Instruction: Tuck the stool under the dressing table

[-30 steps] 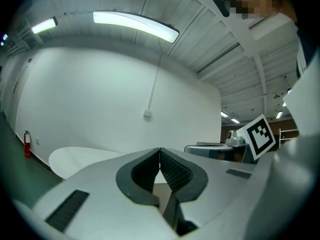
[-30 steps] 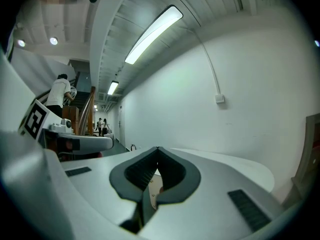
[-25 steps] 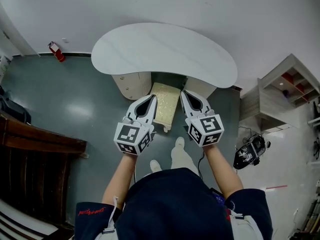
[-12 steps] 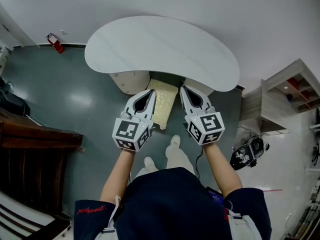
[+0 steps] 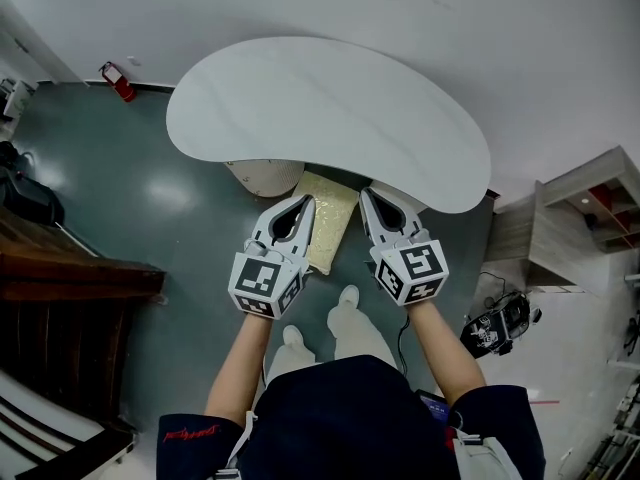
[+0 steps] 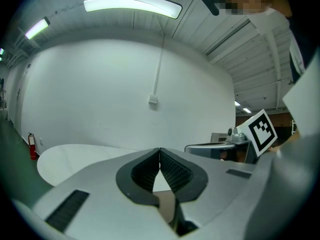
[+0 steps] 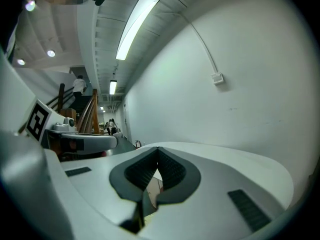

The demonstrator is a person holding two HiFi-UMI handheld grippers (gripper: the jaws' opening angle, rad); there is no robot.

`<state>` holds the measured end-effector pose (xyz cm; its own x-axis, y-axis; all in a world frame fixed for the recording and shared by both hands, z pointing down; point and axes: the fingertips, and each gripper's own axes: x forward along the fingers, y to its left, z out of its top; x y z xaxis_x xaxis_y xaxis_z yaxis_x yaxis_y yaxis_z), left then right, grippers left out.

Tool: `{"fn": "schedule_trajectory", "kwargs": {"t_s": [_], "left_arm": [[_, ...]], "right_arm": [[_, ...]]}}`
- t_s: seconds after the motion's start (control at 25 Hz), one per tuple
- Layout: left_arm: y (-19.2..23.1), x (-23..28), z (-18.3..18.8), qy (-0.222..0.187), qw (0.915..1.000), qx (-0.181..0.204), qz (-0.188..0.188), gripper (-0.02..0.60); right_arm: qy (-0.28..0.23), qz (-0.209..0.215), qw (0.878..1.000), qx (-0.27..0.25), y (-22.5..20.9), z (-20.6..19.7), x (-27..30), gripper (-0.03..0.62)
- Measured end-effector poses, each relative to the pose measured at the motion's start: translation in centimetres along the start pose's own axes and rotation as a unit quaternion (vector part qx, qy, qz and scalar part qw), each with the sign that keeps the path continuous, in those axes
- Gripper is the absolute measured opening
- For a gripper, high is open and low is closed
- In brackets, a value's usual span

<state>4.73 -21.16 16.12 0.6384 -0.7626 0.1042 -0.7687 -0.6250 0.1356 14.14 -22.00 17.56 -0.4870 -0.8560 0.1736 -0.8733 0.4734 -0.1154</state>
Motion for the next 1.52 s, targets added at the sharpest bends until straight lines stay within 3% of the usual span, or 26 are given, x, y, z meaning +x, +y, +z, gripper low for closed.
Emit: {"fn": "schedule_trajectory", "kwargs": {"t_s": [0.32, 0.8, 1.52], "left_arm": [[1.7, 2.0, -3.6, 0.009, 0.9999, -0.006, 0.003, 0.017], [4.5, 3.7, -9.9, 0.011, 0.9997, -0.007, -0.022, 0.017], [8.1, 8.2, -18.4, -0.009, 0.9997, 0.0, -0.024, 0.017]], "right_arm": [[0.016, 0.023, 0.999, -0.025, -1.1, -3.1, 2.9, 0.012], [-0.007, 0.004, 1.0, -0.028, -1.0, -7.5, 5.9, 0.012], [-0.023, -0.009, 0.999, -0.031, -4.0, -15.6, 10.7, 0.012]]}}
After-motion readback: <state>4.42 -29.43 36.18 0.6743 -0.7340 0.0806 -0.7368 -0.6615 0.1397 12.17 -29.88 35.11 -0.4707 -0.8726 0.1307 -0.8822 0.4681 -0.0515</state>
